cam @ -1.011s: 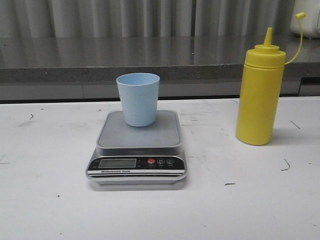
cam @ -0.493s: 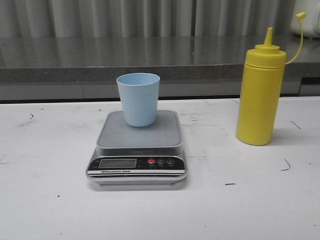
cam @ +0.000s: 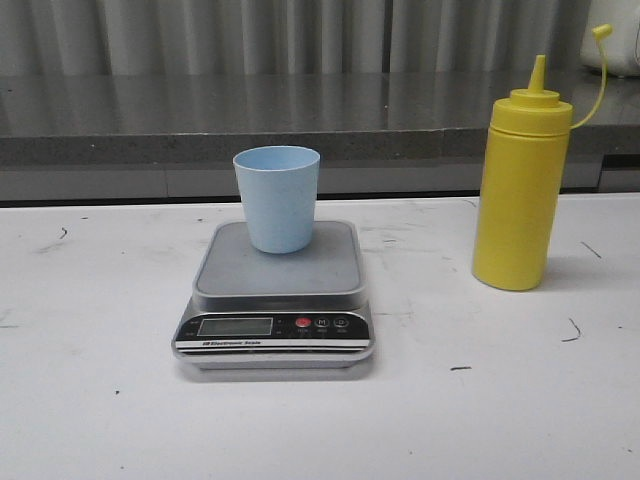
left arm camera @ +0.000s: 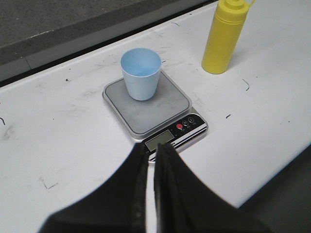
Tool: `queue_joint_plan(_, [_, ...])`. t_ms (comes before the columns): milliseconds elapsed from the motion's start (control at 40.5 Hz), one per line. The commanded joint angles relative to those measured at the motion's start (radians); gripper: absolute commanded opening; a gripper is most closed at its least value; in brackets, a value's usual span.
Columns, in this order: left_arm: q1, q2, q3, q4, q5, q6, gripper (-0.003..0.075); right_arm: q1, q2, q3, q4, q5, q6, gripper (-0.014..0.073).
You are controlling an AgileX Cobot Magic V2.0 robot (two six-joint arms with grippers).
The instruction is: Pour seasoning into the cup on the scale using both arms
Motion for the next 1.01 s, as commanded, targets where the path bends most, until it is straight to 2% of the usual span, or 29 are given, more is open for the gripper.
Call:
queue_joint_plan(0, [-0.005,-0.002,-0.024,-0.006,-0.063,-0.017,-0.002,0.0,0.008,-0.032,-0.005,-0.067,-0.008,-0.0064])
queue_joint_plan(123, [-0.005,-0.002,-0.024,0.01,-0.063,-0.069,-0.002,0.0,0.008,-0.032,-0.005,-0.066,-0.008,-0.0069])
queue_joint_plan(740, [-0.004,-0.015,-0.006,0.013,-0.074,-0.069,-0.002,0.0,0.008,-0.032,-0.005,-0.066,-0.008,-0.0069])
queue_joint_plan(863, [0.084,-0.068,0.07,0.079,-0.168,-0.067,-0.002,0.0,0.009,-0.032,-0.005,-0.066,-0.008,-0.0069])
queue_joint_plan(987, [0.219,-0.172,0.249,0.083,-0.363,-0.067,-0.002,0.0,0.009,-0.032,-0.005,-0.066,-0.008,-0.0069])
